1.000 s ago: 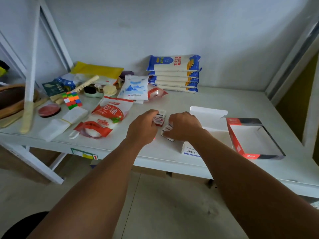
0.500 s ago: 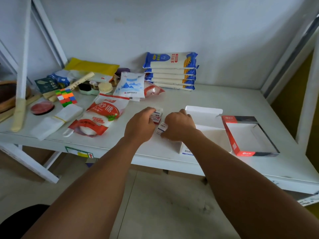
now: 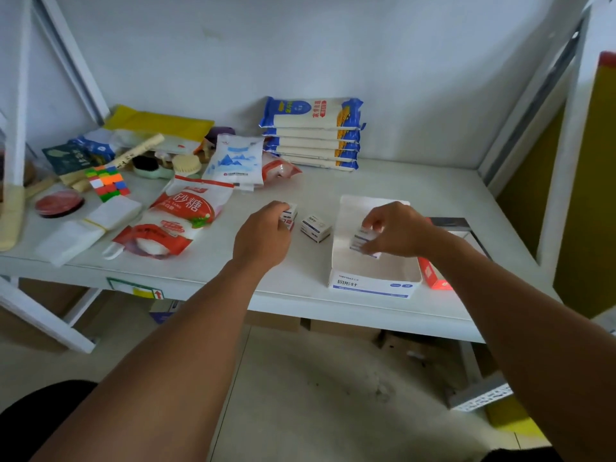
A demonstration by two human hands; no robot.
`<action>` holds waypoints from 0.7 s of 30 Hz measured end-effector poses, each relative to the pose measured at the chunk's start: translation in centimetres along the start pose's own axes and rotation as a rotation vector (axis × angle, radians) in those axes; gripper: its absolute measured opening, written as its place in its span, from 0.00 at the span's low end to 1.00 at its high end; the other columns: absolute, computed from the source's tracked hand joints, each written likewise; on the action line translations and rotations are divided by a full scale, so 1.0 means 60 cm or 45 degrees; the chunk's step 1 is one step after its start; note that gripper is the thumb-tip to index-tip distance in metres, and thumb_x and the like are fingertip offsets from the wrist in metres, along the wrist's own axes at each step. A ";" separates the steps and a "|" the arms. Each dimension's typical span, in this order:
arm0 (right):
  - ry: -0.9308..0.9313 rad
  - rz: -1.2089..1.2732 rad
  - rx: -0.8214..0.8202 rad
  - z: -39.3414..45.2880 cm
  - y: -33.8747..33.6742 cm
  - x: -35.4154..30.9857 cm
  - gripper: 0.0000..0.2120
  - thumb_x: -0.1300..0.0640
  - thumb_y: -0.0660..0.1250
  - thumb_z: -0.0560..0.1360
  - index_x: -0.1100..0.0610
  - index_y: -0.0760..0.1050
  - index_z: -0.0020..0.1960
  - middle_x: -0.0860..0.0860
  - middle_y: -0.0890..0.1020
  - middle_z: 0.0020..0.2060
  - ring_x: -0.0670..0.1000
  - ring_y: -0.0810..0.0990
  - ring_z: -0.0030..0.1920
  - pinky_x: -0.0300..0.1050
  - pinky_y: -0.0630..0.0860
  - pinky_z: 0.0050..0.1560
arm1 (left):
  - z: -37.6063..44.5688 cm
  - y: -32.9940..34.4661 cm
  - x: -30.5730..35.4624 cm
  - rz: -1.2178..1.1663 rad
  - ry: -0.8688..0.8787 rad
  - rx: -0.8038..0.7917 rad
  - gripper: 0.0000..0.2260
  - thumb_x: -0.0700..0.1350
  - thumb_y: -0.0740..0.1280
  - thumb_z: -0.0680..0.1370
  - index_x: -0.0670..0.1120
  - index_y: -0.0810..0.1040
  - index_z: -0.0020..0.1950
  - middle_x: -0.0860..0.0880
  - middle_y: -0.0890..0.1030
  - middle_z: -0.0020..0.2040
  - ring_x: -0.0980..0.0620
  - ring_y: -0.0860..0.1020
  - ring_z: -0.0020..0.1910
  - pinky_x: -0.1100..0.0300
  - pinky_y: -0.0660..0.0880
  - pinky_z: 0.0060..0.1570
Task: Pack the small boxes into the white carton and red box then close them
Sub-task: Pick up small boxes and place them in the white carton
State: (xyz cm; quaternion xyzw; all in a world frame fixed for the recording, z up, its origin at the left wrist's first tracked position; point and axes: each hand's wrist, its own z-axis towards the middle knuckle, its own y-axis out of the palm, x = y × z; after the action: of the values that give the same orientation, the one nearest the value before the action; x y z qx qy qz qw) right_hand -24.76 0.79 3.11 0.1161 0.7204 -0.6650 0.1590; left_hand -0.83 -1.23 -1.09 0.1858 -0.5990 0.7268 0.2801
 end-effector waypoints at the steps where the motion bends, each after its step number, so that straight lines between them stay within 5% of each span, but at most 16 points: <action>1: -0.002 0.030 -0.006 -0.001 0.004 0.004 0.22 0.51 0.78 0.65 0.54 0.80 0.57 0.51 0.81 0.50 0.51 0.79 0.47 0.41 0.73 0.46 | -0.001 0.001 0.001 0.000 0.002 -0.001 0.17 0.42 0.59 0.80 0.47 0.71 0.69 0.45 0.77 0.66 0.43 0.76 0.64 0.49 0.77 0.59; 6: -0.014 0.127 0.109 0.031 0.026 -0.016 0.23 0.45 0.75 0.67 0.52 0.77 0.59 0.49 0.81 0.49 0.51 0.78 0.49 0.45 0.76 0.50 | 0.004 0.001 0.001 -0.011 0.008 0.010 0.17 0.42 0.59 0.80 0.47 0.72 0.68 0.45 0.78 0.65 0.44 0.76 0.63 0.49 0.77 0.58; 11: -0.063 -0.105 0.205 0.075 0.062 -0.065 0.24 0.40 0.69 0.71 0.50 0.74 0.63 0.49 0.80 0.55 0.52 0.71 0.60 0.50 0.73 0.57 | 0.012 0.004 -0.017 0.010 0.018 0.018 0.16 0.44 0.60 0.80 0.48 0.72 0.68 0.46 0.78 0.65 0.44 0.77 0.62 0.50 0.79 0.56; 16: -0.096 -0.404 0.101 0.114 0.088 -0.095 0.26 0.37 0.64 0.73 0.53 0.73 0.63 0.52 0.79 0.59 0.56 0.67 0.67 0.54 0.66 0.63 | 0.022 0.004 -0.042 0.049 0.003 0.064 0.16 0.45 0.61 0.80 0.50 0.72 0.68 0.48 0.75 0.69 0.44 0.76 0.64 0.54 0.78 0.55; 21: -0.045 -0.470 0.022 0.139 0.106 -0.102 0.24 0.37 0.67 0.70 0.53 0.73 0.58 0.53 0.79 0.54 0.56 0.69 0.62 0.54 0.66 0.60 | 0.029 0.006 -0.047 0.078 -0.011 0.073 0.16 0.45 0.60 0.80 0.49 0.72 0.68 0.49 0.74 0.69 0.44 0.76 0.64 0.55 0.77 0.55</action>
State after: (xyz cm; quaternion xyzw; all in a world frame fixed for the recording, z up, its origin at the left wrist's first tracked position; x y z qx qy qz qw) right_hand -16.10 -6.70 -0.95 -0.0285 0.7208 -0.6910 0.0461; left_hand 1.05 -3.49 -2.70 0.1783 -0.5847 0.7511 0.2496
